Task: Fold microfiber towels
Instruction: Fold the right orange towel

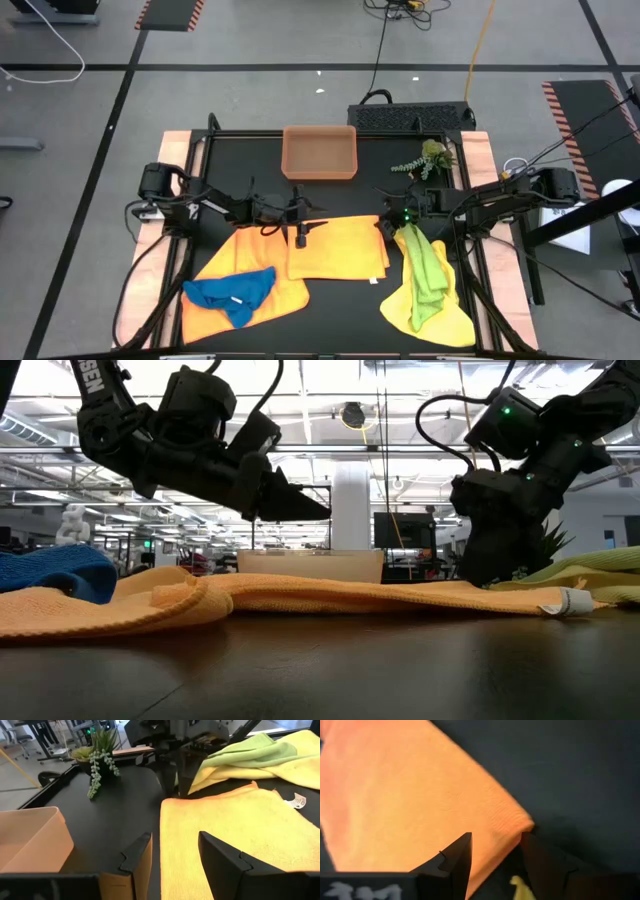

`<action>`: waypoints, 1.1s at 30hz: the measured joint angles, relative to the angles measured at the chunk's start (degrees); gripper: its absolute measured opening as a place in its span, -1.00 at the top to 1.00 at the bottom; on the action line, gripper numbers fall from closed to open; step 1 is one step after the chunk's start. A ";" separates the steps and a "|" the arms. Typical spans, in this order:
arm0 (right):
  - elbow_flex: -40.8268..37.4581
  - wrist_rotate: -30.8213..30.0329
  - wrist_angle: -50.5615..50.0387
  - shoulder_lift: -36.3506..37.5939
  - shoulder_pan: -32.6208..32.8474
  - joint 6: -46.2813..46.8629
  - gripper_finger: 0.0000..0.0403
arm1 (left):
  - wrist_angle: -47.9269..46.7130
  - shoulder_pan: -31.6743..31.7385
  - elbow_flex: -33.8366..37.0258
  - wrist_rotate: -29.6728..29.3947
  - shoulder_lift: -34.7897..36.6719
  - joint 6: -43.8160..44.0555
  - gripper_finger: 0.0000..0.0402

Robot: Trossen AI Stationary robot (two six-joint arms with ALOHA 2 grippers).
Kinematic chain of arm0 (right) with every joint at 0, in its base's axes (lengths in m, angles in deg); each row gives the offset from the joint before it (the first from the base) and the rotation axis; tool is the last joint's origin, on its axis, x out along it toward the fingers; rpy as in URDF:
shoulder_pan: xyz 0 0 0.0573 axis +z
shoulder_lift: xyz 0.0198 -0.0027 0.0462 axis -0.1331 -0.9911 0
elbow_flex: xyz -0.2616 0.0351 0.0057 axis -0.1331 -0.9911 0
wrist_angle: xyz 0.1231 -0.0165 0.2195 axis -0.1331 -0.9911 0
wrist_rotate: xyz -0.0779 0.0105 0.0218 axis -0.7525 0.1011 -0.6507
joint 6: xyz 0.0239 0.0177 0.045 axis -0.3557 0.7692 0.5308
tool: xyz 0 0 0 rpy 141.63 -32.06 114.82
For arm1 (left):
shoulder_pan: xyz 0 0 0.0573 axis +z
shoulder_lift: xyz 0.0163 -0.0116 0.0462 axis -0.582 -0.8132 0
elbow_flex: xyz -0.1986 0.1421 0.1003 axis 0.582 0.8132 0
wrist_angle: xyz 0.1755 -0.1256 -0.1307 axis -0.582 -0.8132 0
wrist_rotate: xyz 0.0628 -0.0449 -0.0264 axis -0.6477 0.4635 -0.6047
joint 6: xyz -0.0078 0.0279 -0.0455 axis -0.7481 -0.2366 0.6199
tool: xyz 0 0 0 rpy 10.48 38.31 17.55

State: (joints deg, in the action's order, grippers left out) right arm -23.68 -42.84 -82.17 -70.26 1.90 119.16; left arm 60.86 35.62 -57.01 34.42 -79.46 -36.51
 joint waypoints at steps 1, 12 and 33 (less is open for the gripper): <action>0.00 0.27 0.43 0.00 0.04 0.10 0.19 | 0.00 0.00 0.00 0.00 0.00 0.00 0.19; -0.04 0.15 4.95 -0.02 0.04 -2.60 0.30 | 0.62 0.00 0.00 -0.04 0.00 0.44 0.19; -0.04 0.27 22.98 -0.02 -0.25 -8.01 0.97 | -3.66 0.44 -4.95 3.60 0.00 0.13 0.19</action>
State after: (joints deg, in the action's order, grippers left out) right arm -23.72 -42.57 -59.18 -70.28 1.65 111.16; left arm 57.21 36.06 -61.96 38.01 -79.46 -36.37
